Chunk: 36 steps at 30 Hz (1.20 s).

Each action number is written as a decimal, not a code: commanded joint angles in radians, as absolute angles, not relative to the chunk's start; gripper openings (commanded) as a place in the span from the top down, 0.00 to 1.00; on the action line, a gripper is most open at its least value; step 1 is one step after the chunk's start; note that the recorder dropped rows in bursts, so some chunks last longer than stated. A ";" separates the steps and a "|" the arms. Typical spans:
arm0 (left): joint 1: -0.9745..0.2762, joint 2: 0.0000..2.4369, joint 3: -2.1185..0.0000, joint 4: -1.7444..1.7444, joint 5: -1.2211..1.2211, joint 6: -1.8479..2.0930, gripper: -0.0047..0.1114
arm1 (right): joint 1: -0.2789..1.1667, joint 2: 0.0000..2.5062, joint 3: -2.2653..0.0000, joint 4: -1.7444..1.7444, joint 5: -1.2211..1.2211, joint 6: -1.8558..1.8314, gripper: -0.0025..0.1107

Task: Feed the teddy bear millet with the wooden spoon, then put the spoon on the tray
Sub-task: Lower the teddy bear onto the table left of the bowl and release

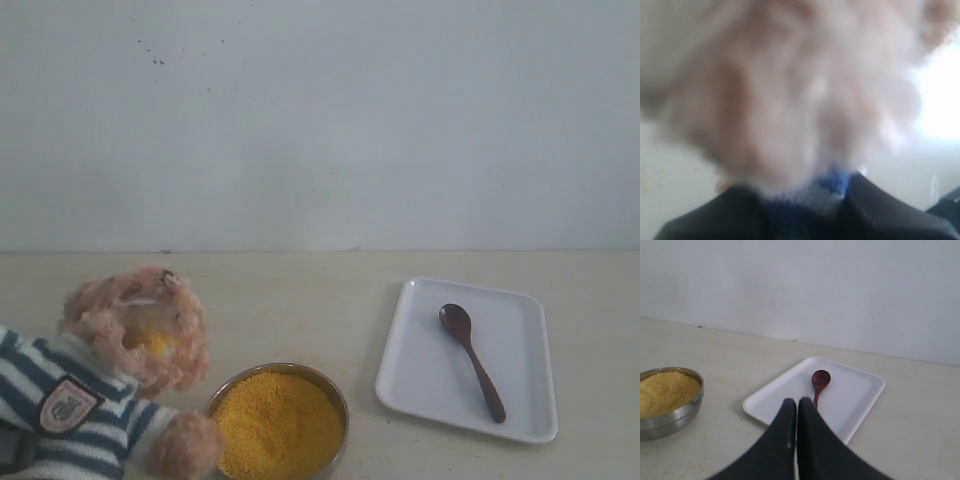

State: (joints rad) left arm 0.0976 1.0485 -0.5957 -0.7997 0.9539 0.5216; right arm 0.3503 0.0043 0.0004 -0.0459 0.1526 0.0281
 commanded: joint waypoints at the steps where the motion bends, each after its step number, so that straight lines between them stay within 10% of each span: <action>1: 0.099 1.123 -0.672 -0.759 0.930 0.477 0.93 | 0.348 0.000 0.000 -0.054 0.147 0.024 0.98; 36: 0.099 1.613 -0.698 -0.679 0.788 0.601 0.93 | 0.348 0.000 0.000 -0.054 0.147 0.024 0.98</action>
State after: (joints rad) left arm 0.0976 1.6051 -0.6956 -0.7022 0.7913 0.5963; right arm 0.3503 0.0043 0.0004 -0.0479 0.1526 0.0281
